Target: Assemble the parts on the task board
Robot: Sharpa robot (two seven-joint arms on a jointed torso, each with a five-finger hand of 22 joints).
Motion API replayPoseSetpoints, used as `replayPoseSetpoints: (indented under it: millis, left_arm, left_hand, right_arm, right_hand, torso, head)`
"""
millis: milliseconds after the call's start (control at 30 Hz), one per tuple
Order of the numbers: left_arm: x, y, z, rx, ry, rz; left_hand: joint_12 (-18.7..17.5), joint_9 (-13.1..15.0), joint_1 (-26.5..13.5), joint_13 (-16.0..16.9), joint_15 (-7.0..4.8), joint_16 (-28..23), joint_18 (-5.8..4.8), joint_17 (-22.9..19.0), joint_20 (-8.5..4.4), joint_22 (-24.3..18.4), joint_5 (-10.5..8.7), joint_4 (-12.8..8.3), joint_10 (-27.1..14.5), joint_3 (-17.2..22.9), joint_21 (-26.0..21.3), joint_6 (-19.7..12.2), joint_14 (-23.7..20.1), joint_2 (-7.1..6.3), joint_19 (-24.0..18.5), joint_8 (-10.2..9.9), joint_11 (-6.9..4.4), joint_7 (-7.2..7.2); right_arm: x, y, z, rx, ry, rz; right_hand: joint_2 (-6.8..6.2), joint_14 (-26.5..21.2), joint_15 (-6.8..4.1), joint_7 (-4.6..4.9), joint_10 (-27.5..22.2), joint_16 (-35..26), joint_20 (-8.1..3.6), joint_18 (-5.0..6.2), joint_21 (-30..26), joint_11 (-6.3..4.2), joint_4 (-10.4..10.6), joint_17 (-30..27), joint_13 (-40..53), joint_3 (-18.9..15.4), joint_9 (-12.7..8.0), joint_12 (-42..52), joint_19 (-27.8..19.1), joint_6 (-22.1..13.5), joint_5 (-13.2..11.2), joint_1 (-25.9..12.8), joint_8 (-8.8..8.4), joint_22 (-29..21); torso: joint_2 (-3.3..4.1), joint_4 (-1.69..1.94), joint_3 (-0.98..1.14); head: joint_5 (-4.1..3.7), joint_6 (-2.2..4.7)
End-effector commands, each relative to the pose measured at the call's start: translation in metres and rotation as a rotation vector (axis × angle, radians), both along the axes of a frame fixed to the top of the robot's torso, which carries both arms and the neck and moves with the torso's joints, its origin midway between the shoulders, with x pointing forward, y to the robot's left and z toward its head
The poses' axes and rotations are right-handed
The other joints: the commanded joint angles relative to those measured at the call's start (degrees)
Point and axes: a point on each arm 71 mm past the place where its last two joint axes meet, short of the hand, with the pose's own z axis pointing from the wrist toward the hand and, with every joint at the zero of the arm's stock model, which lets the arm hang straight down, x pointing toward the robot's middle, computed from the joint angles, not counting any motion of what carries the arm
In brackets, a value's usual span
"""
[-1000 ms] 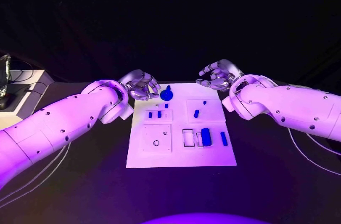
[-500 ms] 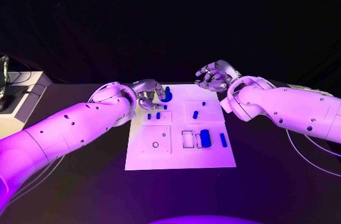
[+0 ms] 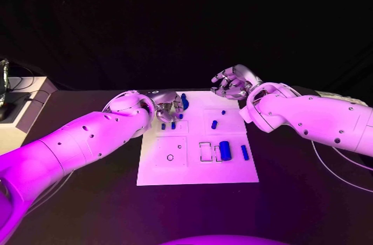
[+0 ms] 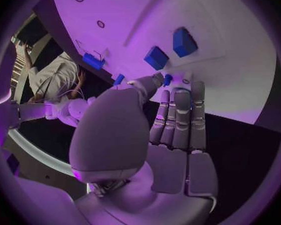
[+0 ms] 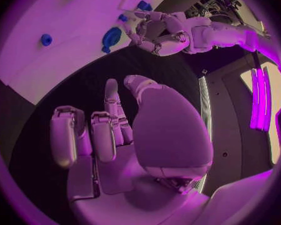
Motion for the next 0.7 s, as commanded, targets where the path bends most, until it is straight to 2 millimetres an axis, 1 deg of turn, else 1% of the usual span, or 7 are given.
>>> replayPoseSetpoints:
  millis: [33,100,267,333,567,700]
  left_arm:
    - [-0.0008,-0.0048,0.0011,0.01,-0.015,-0.03]
    - [-0.0005,-0.0053,0.001,0.01,-0.016,-0.03]
    - [0.0005,-0.0062,0.0013,0.009,-0.018,-0.027]
    - [0.0009,-0.0069,0.0019,0.006,-0.022,-0.025]
    - [0.0015,-0.0096,0.0023,0.006,-0.019,-0.021]
    - [0.0024,-0.0101,0.0013,0.015,-0.008,-0.016]
  left_hand:
    - [-0.3,-0.2,-0.6,-0.3,-0.14,1.1,0.82,1.2,0.04,0.2,-0.24,-0.1,0.9,0.6,0.5,0.8,1.2,-0.06,0.4,-0.4,-0.05,-0.09]
    - [-0.5,-0.3,-0.7,-0.5,-0.2,1.7,0.83,1.9,-0.01,0.4,-0.24,-0.1,1.3,1.0,0.7,1.2,1.8,0.09,0.6,-0.5,-0.11,-0.13]
    - [-0.7,-0.5,-1.1,-0.9,-0.22,3.2,0.4,3.6,-0.09,2.6,-0.24,-0.2,2.6,1.9,2.6,2.4,3.3,0.59,2.5,-0.8,-0.11,-0.06]
    - [-0.9,-0.7,-1.3,-1.1,-0.24,3.9,0.21,4.5,-0.11,3.5,-0.25,-0.2,3.1,2.4,3.5,2.8,4.1,0.84,3.4,-1.0,-0.13,-0.01]
    - [-1.2,-0.9,-1.5,-1.5,-0.36,4.8,-0.06,5.6,-0.2,5.1,-0.25,-0.4,4.1,3.3,4.9,3.3,5.2,1.33,4.7,-1.5,-0.29,0.13]
    - [-1.4,-0.9,-1.6,-1.6,-0.41,5.2,-0.17,6.1,-0.24,5.6,-0.25,-0.5,4.4,3.6,5.3,3.5,5.6,1.47,5.1,-1.6,-0.35,0.15]
  right_arm:
    - [-0.0007,0.0029,0.0019,-0.019,-0.023,0.018]
    - [-0.0007,0.0033,0.002,-0.02,-0.023,0.019]
    - [-0.0007,0.0041,0.0022,-0.022,-0.024,0.021]
    - [-0.0008,0.0044,0.0023,-0.023,-0.024,0.021]
    - [-0.0008,0.0052,0.0026,-0.028,-0.026,0.024]
    - [-0.0009,0.0056,0.0027,-0.029,-0.027,0.026]
  right_hand:
    - [-0.42,3.9,-0.34,0.21,0.4,-0.2,-0.4,0.87,0.3,-0.11,0.0,6.3,-0.1,0.2,0.1,-0.2,2.5,0.1,0.0,0.0,0.13,8.3]
    - [-0.43,3.9,-0.34,0.21,0.4,-0.2,-0.4,0.88,0.3,-0.11,0.0,6.3,-0.1,0.2,0.1,-0.2,2.5,0.1,0.0,0.0,0.13,8.3]
    - [-0.47,3.9,-0.34,0.21,0.5,-0.2,-0.41,0.89,0.2,-0.11,0.0,6.3,-0.2,0.2,0.1,-0.4,2.4,0.1,0.0,-0.1,0.14,8.3]
    - [-0.47,3.9,-0.34,0.21,0.5,-0.2,-0.41,0.89,0.2,-0.11,0.0,6.3,-0.2,0.2,0.1,-0.4,2.4,0.1,0.0,-0.1,0.14,8.3]
    - [-0.49,3.9,-0.34,0.2,0.5,-0.3,-0.41,0.9,0.2,-0.12,0.0,6.3,-0.4,0.3,0.1,-0.5,2.4,0.1,0.0,-0.1,0.15,8.3]
    - [-0.49,3.9,-0.34,0.2,0.5,-0.3,-0.41,0.9,0.2,-0.12,0.0,6.3,-0.4,0.3,0.1,-0.5,2.4,0.1,0.0,-0.1,0.15,8.3]
  torso:
    - [-0.03,-0.03,-0.04]
    - [-0.02,-0.05,-0.03]
    - [-0.01,-0.05,-0.03]
    - [-0.04,-0.02,0.0]
    - [-0.05,-0.08,0.03]
    - [-0.07,-0.05,0.05]
  head:
    - [-0.03,-0.13]
    - [-0.07,-0.13]
    - [-0.17,-0.2]
    - [-0.2,-0.26]
    - [-0.25,-0.29]
    - [-0.34,-0.3]
